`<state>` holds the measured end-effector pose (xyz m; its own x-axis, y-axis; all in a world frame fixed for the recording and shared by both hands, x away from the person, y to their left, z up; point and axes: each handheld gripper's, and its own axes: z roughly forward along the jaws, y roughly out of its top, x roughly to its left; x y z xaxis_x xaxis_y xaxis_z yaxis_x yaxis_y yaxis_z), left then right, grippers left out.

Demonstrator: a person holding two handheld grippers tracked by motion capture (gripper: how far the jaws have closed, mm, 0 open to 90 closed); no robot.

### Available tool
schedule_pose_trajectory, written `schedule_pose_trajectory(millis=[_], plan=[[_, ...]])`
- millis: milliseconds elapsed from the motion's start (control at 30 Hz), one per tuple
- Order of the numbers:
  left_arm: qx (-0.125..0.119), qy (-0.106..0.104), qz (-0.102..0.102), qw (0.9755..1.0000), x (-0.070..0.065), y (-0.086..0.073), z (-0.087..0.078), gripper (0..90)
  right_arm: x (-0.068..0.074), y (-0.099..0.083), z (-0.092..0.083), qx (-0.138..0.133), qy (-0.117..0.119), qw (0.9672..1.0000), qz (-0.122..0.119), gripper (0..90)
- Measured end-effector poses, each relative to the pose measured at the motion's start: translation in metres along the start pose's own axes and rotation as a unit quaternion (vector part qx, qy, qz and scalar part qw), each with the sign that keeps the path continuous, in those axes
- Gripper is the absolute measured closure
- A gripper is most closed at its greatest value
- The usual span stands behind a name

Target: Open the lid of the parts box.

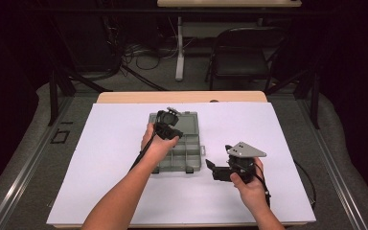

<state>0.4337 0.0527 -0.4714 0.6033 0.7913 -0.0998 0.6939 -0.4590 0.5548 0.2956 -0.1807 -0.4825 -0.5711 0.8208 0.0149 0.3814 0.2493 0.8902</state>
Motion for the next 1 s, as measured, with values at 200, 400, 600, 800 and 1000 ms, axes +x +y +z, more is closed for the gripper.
schedule_pose_trajectory(millis=[200, 400, 600, 800, 1000], plan=[[0.000, 0.002, -0.001, 1.0000, -0.002, -0.001, 0.009, 80.2, 0.000, 0.000, 0.000, 0.002, 0.001, 1.0000, 0.000, 15.1], [0.000, 0.007, -0.001, 1.0000, -0.002, -0.001, 0.013, 80.3, 0.000, 0.000, 0.000, -0.001, 0.001, 1.0000, -0.001, 15.1], [0.005, 0.008, -0.003, 0.9999, -0.001, -0.002, 0.018, 80.2, 0.000, 0.001, -0.001, -0.001, 0.002, 1.0000, 0.000, 15.1], [0.006, 0.008, -0.003, 0.9999, -0.002, -0.002, 0.021, 80.2, 0.000, 0.000, -0.001, -0.001, 0.001, 1.0000, 0.000, 15.1], [0.005, 0.006, -0.006, 0.9999, -0.002, -0.003, 0.022, 80.3, 0.000, 0.000, -0.001, -0.003, 0.001, 1.0000, 0.000, 15.1]])
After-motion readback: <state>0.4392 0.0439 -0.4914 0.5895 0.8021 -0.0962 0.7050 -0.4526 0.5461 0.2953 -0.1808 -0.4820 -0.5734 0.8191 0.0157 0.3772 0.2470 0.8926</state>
